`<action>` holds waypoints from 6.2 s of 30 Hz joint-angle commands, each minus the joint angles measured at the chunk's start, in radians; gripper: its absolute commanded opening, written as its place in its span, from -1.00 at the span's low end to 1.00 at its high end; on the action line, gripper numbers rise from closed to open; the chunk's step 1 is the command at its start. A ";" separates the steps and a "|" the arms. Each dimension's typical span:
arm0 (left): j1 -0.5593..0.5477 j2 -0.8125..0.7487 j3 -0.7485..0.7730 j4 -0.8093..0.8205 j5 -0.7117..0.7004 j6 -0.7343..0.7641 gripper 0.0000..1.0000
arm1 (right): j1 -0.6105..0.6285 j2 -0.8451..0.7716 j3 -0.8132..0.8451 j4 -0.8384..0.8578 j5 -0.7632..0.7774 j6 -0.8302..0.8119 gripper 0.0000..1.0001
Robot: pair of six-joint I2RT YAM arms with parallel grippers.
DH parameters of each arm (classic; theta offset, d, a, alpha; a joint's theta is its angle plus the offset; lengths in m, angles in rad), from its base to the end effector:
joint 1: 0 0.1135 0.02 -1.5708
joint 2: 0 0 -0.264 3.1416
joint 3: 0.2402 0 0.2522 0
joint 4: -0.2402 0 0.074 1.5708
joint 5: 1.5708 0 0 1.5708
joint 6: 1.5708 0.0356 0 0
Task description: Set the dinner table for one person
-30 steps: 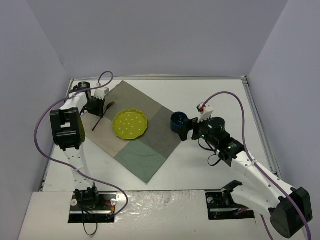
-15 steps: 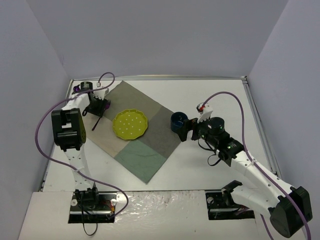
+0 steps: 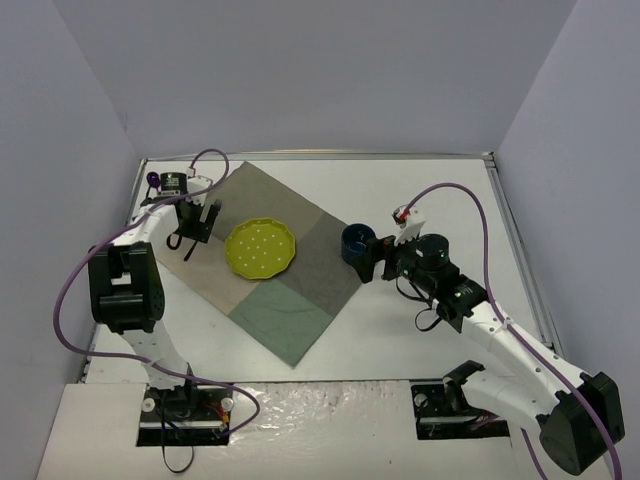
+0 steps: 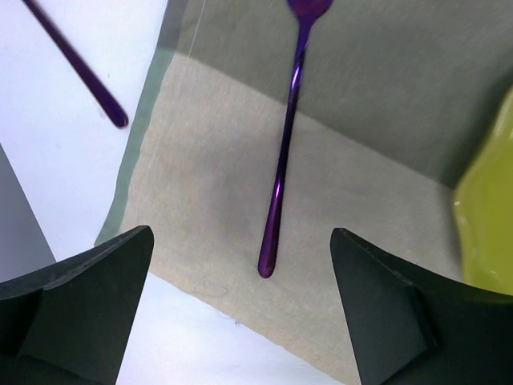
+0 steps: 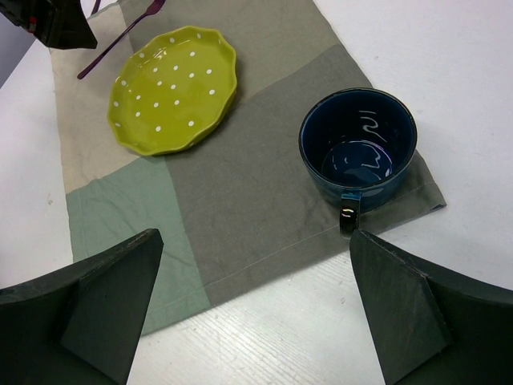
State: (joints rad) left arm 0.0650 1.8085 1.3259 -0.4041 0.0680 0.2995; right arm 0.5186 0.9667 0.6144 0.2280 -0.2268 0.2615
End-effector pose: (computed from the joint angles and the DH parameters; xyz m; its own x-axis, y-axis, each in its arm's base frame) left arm 0.3955 0.0233 0.2247 -0.7454 0.2465 -0.6194 0.2072 0.9688 0.1361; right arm 0.1945 0.1202 0.2891 -0.2790 0.1308 -0.9513 -0.6259 0.7266 0.2835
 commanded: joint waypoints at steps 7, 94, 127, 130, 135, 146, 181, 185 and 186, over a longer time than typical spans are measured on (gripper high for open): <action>0.002 -0.025 -0.066 0.075 -0.140 -0.022 0.93 | 0.007 -0.037 -0.014 0.091 -0.014 -0.007 1.00; 0.201 0.296 0.394 0.167 -0.069 -0.639 0.60 | 0.006 0.035 0.022 0.055 -0.003 0.010 1.00; 0.226 0.636 0.712 -0.007 -0.074 -0.640 -0.55 | 0.006 0.049 0.030 0.016 0.024 0.036 1.00; 0.226 0.642 0.732 -0.014 -0.070 -0.637 -0.82 | 0.006 0.044 0.026 0.016 0.025 0.036 1.00; 0.226 0.633 0.746 -0.009 -0.057 -0.621 -1.00 | 0.006 0.037 0.019 0.016 0.029 0.036 1.00; 0.228 0.533 0.783 0.031 -0.029 -0.454 -1.00 | 0.006 0.032 0.022 0.013 0.024 0.032 1.00; -0.414 -0.321 0.072 0.042 -0.064 -0.513 -1.00 | 0.004 -0.235 0.121 -0.138 0.219 -0.070 1.00; -0.552 -0.390 -0.057 0.062 -0.141 -0.592 -1.00 | 0.004 -0.283 0.138 -0.162 0.265 -0.075 1.00; -0.586 -0.399 -0.082 0.070 -0.152 -0.608 -1.00 | 0.004 -0.288 0.140 -0.165 0.268 -0.078 1.00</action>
State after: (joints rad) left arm -0.4290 1.4918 1.3042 -0.3959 0.0122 -0.1965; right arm 0.5186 0.7115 0.6967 0.0486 -0.0387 0.2114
